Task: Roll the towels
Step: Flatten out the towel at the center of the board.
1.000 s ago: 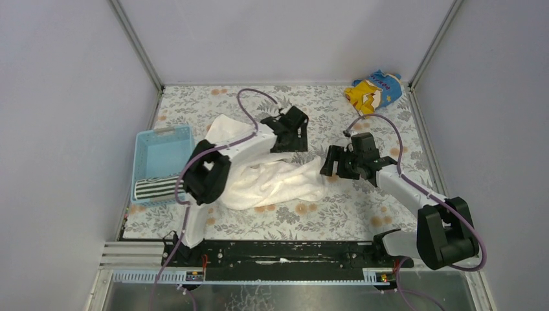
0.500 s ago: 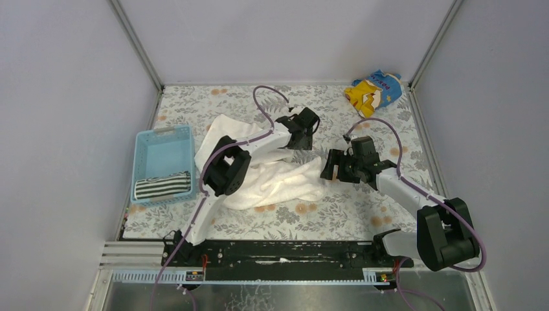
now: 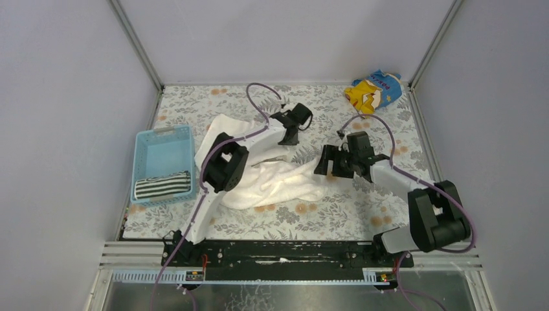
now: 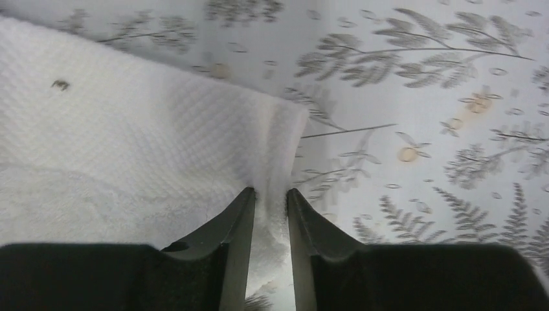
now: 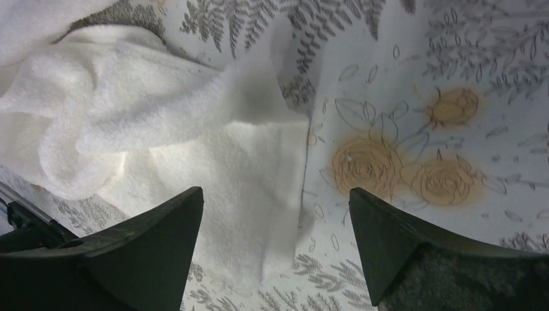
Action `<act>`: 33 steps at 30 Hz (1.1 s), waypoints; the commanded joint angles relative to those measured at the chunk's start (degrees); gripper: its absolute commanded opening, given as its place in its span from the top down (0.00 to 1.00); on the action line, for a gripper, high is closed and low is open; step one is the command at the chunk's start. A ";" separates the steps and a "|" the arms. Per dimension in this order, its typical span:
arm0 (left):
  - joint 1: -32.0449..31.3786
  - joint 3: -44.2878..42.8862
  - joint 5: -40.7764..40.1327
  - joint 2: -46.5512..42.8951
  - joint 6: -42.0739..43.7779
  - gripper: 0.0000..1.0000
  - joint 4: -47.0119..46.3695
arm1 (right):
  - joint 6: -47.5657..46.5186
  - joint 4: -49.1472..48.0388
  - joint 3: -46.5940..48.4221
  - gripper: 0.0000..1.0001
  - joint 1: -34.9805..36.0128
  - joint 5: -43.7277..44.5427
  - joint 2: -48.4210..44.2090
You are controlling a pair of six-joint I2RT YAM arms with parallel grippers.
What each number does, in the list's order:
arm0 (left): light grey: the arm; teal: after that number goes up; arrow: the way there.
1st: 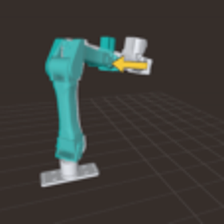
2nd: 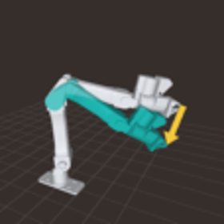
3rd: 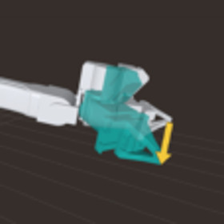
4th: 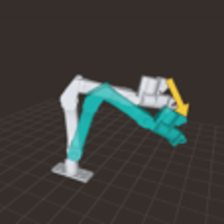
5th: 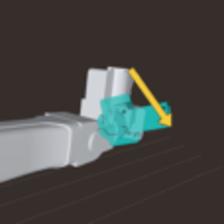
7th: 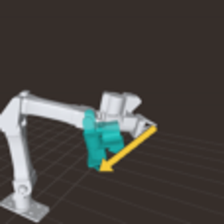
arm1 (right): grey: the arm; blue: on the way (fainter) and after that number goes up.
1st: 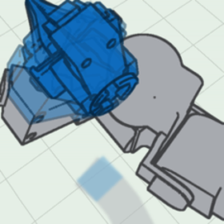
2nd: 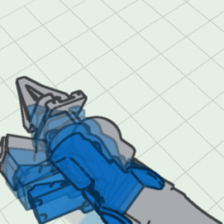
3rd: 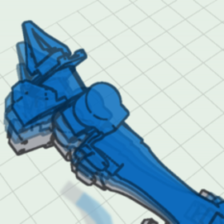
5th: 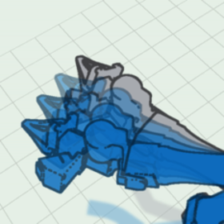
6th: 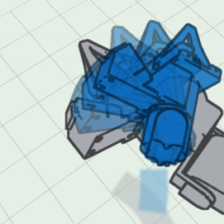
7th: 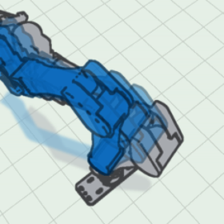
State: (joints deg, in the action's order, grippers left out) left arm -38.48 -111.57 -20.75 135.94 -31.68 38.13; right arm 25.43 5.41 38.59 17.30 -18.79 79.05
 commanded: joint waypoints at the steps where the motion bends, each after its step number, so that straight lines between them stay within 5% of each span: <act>1: 3.63 2.99 -1.84 -8.35 2.06 0.79 3.66 | -1.11 -5.73 6.53 0.09 0.05 -3.15 4.93; 9: 8.57 7.93 -1.79 -24.45 3.45 0.80 4.75 | -0.82 -8.97 14.21 0.06 0.03 -9.25 15.56; 15: 12.88 11.71 0.05 -30.73 3.16 0.80 5.19 | -0.34 -8.32 17.22 0.17 0.10 -10.55 21.82; 19: 12.86 12.28 6.87 -29.25 4.18 0.60 3.70 | -0.53 -7.08 17.22 0.25 0.10 -10.07 22.90; 24: 8.41 10.67 10.22 -22.09 3.59 0.49 2.35 | -0.55 -6.77 13.51 0.53 0.10 -8.60 20.03; 28: 5.59 7.78 11.28 -15.59 3.03 0.41 1.43 | -0.35 -6.84 9.80 0.87 0.10 -6.71 16.60; 33: 3.31 3.52 10.66 -8.45 3.40 0.38 1.26 | 0.69 -8.28 4.48 1.00 0.08 -6.85 12.04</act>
State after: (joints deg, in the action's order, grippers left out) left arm -34.15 -103.37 -10.31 124.51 -28.60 41.21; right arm 25.58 -1.91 45.89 17.30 -26.26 95.46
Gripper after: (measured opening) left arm 0.610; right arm 0.059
